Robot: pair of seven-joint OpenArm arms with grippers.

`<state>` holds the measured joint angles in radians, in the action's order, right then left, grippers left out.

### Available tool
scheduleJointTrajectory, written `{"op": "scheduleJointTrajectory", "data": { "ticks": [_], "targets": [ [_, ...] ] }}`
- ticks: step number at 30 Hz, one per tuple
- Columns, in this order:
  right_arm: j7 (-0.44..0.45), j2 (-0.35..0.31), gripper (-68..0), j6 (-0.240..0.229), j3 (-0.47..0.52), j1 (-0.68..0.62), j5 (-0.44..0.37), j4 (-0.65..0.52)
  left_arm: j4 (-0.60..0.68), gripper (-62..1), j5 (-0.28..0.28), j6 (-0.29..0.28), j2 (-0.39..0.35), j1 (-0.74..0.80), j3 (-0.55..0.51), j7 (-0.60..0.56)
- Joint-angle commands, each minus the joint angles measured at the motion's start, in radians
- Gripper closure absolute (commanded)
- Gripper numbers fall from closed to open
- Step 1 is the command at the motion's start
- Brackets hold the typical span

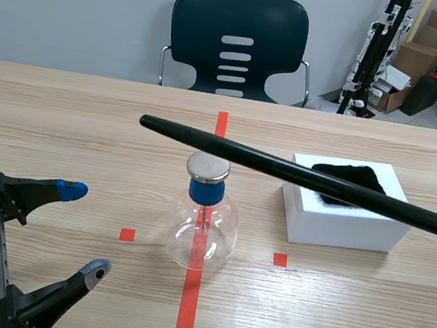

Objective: Do the electroscope experiment. rub the rod on the fur

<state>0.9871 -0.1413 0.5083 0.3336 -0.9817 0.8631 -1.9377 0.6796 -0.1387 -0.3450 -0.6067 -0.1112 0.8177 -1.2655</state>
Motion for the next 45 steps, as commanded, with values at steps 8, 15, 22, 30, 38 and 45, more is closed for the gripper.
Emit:
{"op": "scheduleJointTrajectory", "data": {
  "ticks": [8,15,22,30,38,45],
  "targets": [
    [0.003,-0.002,-0.4,0.008,0.007,-0.007,-0.022,-0.018,0.013,-62.3,-0.006,-0.002,-0.003,0.0,-0.005,-0.016],
    [0.003,-0.002,-0.4,0.008,0.007,-0.007,-0.022,-0.018,0.013,-62.3,-0.006,-0.002,-0.003,0.0,-0.005,-0.016],
    [0.003,-0.002,-0.4,0.008,0.007,-0.002,-0.022,-0.018,0.013,-62.3,-0.006,-0.002,-0.003,0.0,-0.005,-0.016],
    [0.004,-0.002,-0.4,0.008,0.007,-0.002,-0.021,-0.018,0.013,-62.3,-0.006,-0.002,-0.003,0.0,-0.005,-0.016],
    [0.003,-0.002,-0.4,0.008,0.007,-0.002,-0.018,-0.018,0.013,-62.3,-0.006,-0.002,-0.003,0.0,-0.005,-0.016],
    [-0.035,-0.011,-0.4,0.008,0.01,-0.002,-0.019,-0.018,0.013,-62.3,-0.006,-0.002,-0.003,0.0,-0.005,-0.016]
  ]
}}
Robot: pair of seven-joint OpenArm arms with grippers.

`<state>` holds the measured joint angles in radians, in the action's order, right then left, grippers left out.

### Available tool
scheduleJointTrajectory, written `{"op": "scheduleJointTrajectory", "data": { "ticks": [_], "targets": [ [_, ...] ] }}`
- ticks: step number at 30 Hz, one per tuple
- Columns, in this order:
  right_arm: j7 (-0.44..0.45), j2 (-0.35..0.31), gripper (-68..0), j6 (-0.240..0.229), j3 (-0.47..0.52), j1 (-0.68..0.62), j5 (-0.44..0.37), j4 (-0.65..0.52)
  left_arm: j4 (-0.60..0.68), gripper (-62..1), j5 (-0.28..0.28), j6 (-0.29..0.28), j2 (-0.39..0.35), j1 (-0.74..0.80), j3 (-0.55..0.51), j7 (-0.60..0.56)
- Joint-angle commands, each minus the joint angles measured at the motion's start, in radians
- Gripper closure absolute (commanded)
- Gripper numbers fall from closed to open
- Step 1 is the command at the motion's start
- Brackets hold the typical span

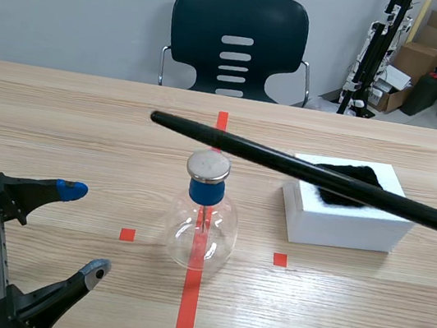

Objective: Do the electroscope experiment. rub the rod on the fur

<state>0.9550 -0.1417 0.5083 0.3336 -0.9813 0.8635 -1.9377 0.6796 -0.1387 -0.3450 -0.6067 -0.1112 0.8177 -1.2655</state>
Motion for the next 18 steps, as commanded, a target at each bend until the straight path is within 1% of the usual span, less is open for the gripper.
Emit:
{"op": "scheduleJointTrajectory", "data": {
  "ticks": [1,7,12,13,15,18],
  "targets": [
    [-0.014,-0.021,-0.4,0.008,0.013,-0.002,-0.021,-0.018,0.013,-62.3,-0.006,-0.002,-0.003,0.0,-0.005,-0.016],
    [-0.116,-0.113,-0.4,0.008,0.023,0.001,-0.068,-0.018,0.013,-62.3,-0.006,-0.002,-0.003,0.0,-0.005,-0.016],
    [-0.168,-0.19,-0.4,0.008,0.069,0.017,-0.148,-0.017,0.013,-62.3,-0.006,-0.002,-0.003,0.0,-0.005,-0.016],
    [-0.189,-0.207,-0.4,0.008,0.079,0.029,-0.16,-0.017,0.013,-62.3,-0.006,-0.002,-0.003,0.0,-0.005,-0.017],
    [-0.238,-0.242,-0.4,0.008,0.094,0.058,-0.161,-0.009,0.013,-62.3,-0.006,-0.002,-0.003,0.0,-0.005,-0.017],
    [-0.276,-0.287,-0.4,0.008,0.112,0.112,-0.161,0.029,0.013,-62.3,-0.006,-0.002,-0.003,0.0,-0.005,-0.016]
  ]
}}
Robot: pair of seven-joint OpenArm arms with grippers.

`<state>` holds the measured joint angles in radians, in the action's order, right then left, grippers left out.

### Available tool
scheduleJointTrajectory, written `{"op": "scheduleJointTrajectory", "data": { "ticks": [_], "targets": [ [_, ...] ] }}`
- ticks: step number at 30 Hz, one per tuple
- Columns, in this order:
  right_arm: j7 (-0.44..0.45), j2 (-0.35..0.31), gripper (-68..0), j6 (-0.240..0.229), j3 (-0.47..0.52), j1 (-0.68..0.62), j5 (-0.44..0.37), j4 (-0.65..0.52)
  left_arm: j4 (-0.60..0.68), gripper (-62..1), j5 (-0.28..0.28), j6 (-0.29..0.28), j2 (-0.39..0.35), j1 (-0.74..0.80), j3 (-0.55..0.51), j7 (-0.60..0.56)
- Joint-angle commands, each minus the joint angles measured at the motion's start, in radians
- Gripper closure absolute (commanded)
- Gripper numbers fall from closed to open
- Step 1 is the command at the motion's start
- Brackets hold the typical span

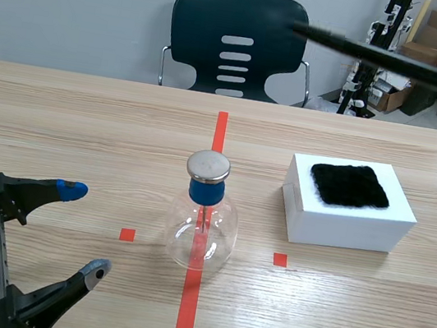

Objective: Do the electroscope experiment. rub the rod on the fur

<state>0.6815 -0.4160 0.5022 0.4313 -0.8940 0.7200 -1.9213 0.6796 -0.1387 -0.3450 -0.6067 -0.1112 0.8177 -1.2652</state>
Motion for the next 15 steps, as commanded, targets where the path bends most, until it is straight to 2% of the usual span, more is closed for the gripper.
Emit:
{"op": "scheduleJointTrajectory", "data": {
  "ticks": [1,4,8,12,15],
  "targets": [
    [-0.003,-0.027,-0.4,0.014,0.023,0.051,-0.018,0.035,0.013,-62.3,-0.006,-0.002,-0.003,0.0,-0.005,-0.017],
    [-0.007,-0.074,-0.4,0.014,0.037,0.131,-0.017,0.118,0.013,-62.3,-0.006,-0.002,-0.003,0.0,-0.005,-0.017],
    [-0.01,-0.174,-0.4,0.006,0.036,0.223,-0.017,0.248,0.013,-62.3,-0.006,-0.002,-0.003,0.0,-0.005,-0.016],
    [-0.01,-0.272,-0.4,-0.045,0.034,0.306,-0.017,0.366,0.013,-62.3,-0.006,-0.002,-0.003,0.0,-0.005,-0.017],
    [0.006,-0.332,-0.4,-0.102,0.019,0.373,-0.01,0.453,0.013,-62.3,-0.006,-0.002,-0.003,0.0,-0.005,-0.017]
  ]
}}
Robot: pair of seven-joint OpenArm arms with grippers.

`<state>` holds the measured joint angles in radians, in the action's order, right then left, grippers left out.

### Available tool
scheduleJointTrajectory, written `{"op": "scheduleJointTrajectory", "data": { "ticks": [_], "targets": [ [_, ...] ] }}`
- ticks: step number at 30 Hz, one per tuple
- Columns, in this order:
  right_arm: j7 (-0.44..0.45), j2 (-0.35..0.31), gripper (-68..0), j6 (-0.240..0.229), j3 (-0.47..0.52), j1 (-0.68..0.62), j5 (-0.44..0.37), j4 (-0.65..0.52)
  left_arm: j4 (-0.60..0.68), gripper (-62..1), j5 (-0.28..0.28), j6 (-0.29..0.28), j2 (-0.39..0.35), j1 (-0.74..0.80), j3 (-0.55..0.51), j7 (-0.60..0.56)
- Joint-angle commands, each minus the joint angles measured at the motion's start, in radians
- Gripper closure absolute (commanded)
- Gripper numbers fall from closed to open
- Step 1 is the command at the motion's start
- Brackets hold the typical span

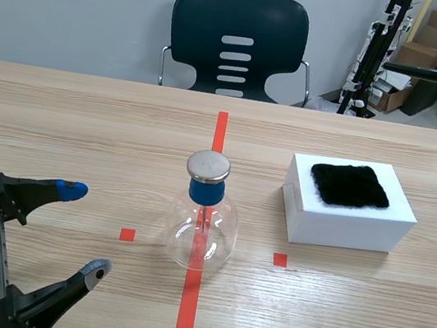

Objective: Do the electroscope experiment. rub the rod on the fur

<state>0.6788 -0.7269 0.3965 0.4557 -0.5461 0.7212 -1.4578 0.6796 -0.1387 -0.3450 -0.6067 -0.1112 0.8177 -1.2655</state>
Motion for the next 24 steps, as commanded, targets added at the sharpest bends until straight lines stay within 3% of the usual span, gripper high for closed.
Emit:
{"op": "scheduleJointTrajectory", "data": {
  "ticks": [1,7,13,16,18,24],
  "targets": [
    [0.02,-0.035,-0.4,-0.008,-0.013,0.043,-0.006,0.012,0.013,-62.3,-0.006,-0.002,-0.003,0.0,-0.005,-0.017],
    [0.105,-0.1,-0.4,-0.032,-0.095,0.163,0.019,0.145,0.013,-62.3,-0.006,-0.002,-0.003,0.0,-0.005,-0.016],
    [0.204,-0.113,-0.4,-0.032,-0.166,0.298,0.097,0.272,0.013,-62.3,-0.006,-0.002,-0.003,0.0,-0.005,-0.016],
    [0.253,-0.113,-0.4,-0.063,-0.19,0.372,0.142,0.344,0.013,-62.3,-0.006,-0.002,-0.003,0.0,-0.005,-0.016],
    [0.254,-0.113,-0.4,-0.084,-0.209,0.416,0.174,0.382,0.013,-62.3,-0.006,-0.002,-0.003,0.0,-0.005,-0.016],
    [0.254,-0.112,-0.4,-0.084,-0.266,0.496,0.236,0.449,0.013,-62.3,-0.006,-0.002,-0.003,0.0,-0.005,-0.016]
  ]
}}
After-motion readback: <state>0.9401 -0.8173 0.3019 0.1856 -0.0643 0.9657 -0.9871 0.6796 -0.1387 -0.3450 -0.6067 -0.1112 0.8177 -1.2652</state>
